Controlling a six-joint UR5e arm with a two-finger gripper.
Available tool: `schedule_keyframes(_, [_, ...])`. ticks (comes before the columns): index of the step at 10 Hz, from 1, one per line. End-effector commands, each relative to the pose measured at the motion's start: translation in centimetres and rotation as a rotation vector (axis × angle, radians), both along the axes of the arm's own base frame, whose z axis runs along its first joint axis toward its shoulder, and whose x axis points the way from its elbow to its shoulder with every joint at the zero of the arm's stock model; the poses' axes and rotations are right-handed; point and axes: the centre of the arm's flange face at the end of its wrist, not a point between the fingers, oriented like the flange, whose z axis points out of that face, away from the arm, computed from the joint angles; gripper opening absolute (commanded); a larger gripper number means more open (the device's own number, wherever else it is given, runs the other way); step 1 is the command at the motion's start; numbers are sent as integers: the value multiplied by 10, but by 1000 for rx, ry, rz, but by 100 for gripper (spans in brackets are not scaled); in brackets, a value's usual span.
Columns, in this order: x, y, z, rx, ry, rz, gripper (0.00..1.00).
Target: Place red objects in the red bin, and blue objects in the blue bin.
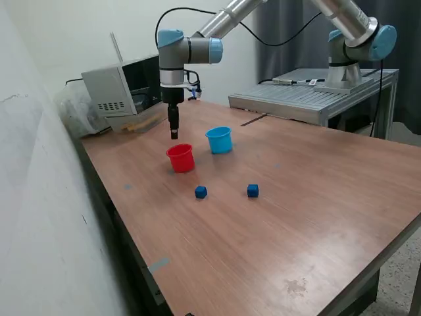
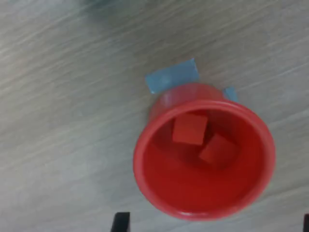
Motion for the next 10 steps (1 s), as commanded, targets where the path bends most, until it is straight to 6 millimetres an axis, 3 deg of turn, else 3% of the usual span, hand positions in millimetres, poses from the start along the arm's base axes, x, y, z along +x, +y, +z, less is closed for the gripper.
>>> schedule_keyframes(1, [0,-14,35,24,-18,130,100])
schedule_keyframes(2, [-2,-44,55,32,-16,203,100])
schedule_keyframes(4, [-2,-84,76,58,-15,361,100])
schedule_keyframes(6, [0,-118,79,66,-29,487,100])
schedule_keyframes(10, [9,-216,77,53,-25,740,100])
